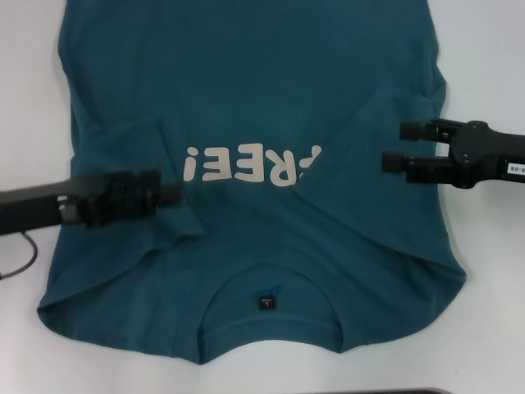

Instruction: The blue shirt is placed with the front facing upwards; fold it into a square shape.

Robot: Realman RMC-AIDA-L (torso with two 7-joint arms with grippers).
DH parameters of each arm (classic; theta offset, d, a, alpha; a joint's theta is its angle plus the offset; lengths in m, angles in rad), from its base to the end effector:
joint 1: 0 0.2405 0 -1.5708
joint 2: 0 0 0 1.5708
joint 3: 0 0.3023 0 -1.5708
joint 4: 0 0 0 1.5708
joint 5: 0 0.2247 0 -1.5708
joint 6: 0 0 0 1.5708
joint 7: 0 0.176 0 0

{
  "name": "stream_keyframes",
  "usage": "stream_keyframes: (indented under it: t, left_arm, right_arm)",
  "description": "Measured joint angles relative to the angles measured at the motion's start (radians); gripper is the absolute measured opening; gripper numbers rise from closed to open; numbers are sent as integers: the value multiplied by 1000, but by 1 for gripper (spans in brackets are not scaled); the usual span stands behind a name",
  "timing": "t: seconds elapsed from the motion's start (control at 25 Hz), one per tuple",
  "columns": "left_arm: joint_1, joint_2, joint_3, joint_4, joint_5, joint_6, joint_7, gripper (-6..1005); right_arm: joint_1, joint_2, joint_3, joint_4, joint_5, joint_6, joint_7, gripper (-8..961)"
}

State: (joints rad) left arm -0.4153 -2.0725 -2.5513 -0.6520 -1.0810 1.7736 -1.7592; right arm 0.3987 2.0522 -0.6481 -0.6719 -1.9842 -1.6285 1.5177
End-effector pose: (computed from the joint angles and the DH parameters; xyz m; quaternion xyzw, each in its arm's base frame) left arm -0.3215 0.3105 -0.0384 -0.8579 -0.4261 -0.2864 0.0200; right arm 0.3370 0.3325 -0.0283 -0.9002 0.3242 0.2615 0.1270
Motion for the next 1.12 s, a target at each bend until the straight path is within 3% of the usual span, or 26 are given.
stream_keyframes:
  t: [0.44,0.76,1.12]
  left_arm:
    - [88,50,6,-29,69,19,-118,903]
    - [158,62,-5,-135,74,65,-283,904]
    - [161,89,-112,-144,206,106,-358,902]
  right_arm:
    - [33,0,-27,7,-15,-43,18,909]
    - [55,-2,-50,8,-15,-20,39,908]
    - [60,-11,-49,0,-14,-7,39,909]
